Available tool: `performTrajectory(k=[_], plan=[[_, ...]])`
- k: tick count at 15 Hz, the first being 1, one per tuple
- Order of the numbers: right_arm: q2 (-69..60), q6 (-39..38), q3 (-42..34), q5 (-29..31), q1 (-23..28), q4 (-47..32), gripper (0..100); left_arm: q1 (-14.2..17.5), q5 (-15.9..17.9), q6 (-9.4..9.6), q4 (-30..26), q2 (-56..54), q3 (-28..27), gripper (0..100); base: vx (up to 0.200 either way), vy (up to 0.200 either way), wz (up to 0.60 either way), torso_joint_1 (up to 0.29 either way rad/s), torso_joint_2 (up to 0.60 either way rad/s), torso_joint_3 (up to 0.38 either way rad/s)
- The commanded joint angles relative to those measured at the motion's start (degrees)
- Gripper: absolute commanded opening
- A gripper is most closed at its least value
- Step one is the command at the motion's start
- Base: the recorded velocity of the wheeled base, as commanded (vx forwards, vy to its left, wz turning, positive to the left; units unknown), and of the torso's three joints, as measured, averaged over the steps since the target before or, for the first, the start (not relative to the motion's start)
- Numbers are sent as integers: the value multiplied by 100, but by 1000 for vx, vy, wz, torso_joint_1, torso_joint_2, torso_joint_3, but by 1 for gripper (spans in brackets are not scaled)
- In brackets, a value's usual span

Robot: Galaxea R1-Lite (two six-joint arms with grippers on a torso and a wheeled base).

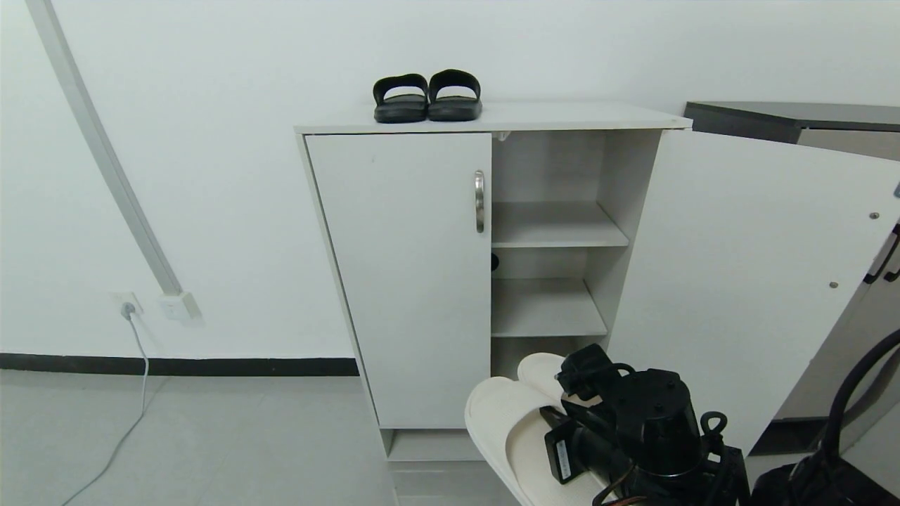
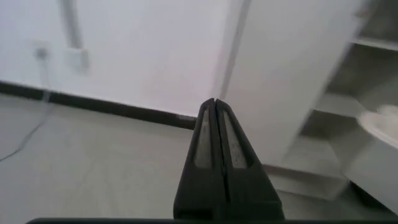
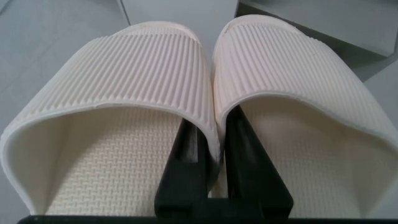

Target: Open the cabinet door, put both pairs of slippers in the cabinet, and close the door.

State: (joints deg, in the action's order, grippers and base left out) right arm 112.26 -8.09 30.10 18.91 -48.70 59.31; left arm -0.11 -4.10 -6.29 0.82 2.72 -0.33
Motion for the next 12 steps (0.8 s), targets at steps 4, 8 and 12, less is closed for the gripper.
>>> performTrajectory(k=[4, 8, 12], plan=[[24, 1, 31, 8, -61, 2, 0, 2, 515, 497, -99, -263, 15, 0, 0, 0, 0, 0, 0, 0], [199, 18, 365, 113, -148, 28, 0, 29, -232, 401, -117, -245, 7, 0, 0, 0, 0, 0, 0, 0], [235, 1, 418, 201, -201, 28, 0, 20, -30, 418, -108, -263, 15, 0, 0, 0, 0, 0, 0, 0]])
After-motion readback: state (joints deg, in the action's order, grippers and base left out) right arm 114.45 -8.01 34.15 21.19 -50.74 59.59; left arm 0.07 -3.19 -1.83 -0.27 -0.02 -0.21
